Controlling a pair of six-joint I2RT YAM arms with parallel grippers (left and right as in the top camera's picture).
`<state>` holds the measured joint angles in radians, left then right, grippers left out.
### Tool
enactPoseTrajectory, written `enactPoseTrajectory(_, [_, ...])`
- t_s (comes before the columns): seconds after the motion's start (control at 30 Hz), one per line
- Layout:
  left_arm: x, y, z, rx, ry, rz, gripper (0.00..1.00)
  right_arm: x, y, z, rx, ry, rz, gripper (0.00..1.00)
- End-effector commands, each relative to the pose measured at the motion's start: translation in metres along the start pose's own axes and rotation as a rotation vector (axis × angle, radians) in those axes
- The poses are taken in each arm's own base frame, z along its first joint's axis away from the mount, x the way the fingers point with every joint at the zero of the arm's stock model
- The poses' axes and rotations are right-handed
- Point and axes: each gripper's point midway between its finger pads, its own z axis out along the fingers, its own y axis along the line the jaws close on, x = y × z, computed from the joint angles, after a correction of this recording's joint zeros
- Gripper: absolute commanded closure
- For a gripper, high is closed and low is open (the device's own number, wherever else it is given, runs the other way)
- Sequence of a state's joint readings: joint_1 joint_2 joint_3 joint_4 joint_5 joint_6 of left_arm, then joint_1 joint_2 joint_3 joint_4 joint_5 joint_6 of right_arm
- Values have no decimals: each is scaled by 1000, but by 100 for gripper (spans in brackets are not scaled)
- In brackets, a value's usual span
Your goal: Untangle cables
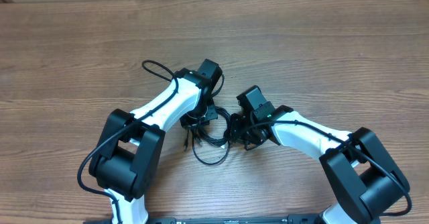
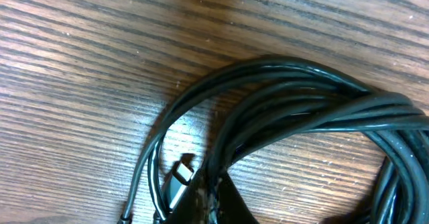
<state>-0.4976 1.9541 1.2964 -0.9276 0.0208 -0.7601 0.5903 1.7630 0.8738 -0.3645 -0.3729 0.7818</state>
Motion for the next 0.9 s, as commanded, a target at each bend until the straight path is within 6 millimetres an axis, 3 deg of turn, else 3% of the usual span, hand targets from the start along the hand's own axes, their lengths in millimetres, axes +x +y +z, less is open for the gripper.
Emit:
enactPoseTrajectory(0.0, [2, -2, -4, 18, 5, 17, 96, 1, -4, 3, 10, 1, 0, 89])
enactPoseTrajectory(0.2, [-7, -14, -19, 169, 75, 56, 96, 1, -4, 3, 10, 1, 0, 89])
enactPoseTrajectory(0.43, [-14, -28, -47, 522, 181, 194, 96, 1, -4, 3, 10, 1, -1, 89])
enactPoseTrajectory(0.63, [-41, -9, -71, 752, 172, 163, 96, 0, -4, 3, 11, 1, -1, 89])
enactPoseTrajectory(0.77, [-52, 12, -69, 741, 149, 143, 96, 0, -4, 3, 11, 1, -1, 89])
enactPoseTrajectory(0.87, [-54, 36, -53, 596, 143, 119, 96, 0, -4, 3, 10, 0, -1, 89])
